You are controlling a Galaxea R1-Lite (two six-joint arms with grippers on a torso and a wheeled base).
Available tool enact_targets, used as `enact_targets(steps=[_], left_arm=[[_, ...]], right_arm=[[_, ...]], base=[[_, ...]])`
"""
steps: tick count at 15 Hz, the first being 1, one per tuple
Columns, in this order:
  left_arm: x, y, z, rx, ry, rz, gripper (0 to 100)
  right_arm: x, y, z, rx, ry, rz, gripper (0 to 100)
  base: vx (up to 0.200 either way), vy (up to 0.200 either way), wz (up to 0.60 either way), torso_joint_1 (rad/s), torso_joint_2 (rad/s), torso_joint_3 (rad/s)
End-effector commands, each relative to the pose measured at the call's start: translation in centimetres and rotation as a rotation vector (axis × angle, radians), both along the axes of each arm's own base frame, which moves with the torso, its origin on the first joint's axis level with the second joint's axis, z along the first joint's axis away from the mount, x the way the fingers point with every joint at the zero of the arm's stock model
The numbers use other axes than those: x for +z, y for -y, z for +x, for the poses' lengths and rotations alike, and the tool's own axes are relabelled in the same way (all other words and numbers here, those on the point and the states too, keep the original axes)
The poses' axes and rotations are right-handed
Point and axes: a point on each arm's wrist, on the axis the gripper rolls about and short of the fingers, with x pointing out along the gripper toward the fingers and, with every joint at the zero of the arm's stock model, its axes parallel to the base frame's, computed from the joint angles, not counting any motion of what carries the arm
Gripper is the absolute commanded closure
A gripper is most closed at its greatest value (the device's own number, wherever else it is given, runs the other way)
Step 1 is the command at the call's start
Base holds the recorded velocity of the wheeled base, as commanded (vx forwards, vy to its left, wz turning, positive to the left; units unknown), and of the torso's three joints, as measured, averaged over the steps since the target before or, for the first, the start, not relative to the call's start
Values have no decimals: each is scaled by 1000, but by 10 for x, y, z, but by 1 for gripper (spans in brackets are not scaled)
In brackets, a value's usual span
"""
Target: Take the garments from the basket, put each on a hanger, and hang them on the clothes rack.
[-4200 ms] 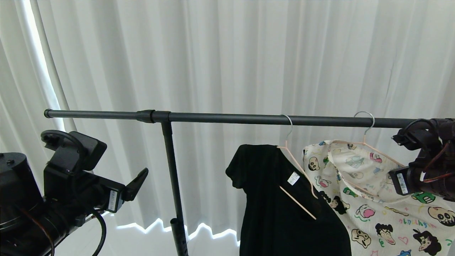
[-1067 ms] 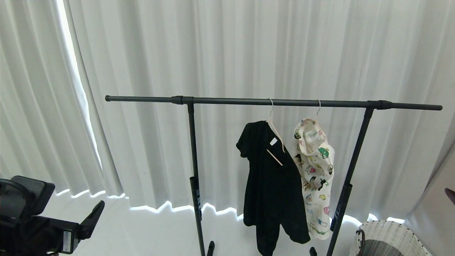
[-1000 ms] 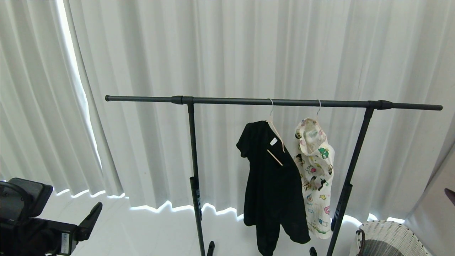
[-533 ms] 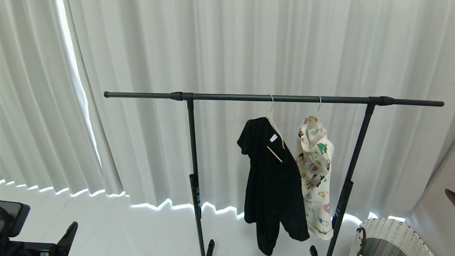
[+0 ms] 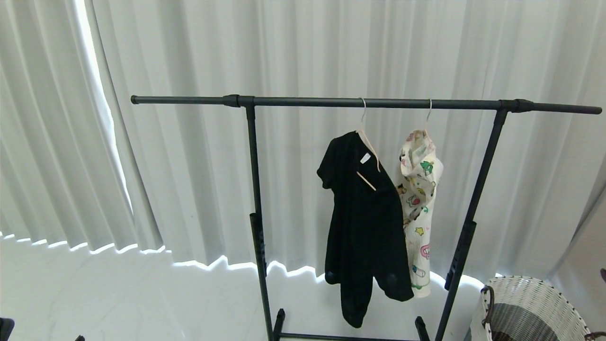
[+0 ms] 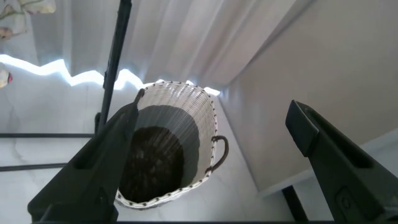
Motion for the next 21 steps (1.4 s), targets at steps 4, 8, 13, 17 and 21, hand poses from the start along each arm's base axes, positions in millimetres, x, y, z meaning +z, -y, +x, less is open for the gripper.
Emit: enact_targets(steps=[4,8,13,17,21], left_arm=[[-11,1,-50,11,187,33,0],[-14,2,-67,13,382,33,0],[-16,1,-71,18,463,-45,0],[-18,2,-70,-20,474,-86,0],[-20,7,-69,-231,491,-362,0]], right_arm=[[-14,-8,-42,23,105,-17,0],[-30,-12,-62,62,144,-16,0],[-68,-20,-109,115,258,-35,0],[-77,-20,-122,-9,327,-11,0],[-78,-19,-122,-80,387,191,0]], base=[[0,0,0,-204,494,287],[0,0,0,-190,476,282],[0,0,0,-73,199,126],[0,0,0,0,0,0],[0,0,0,0,0,0]])
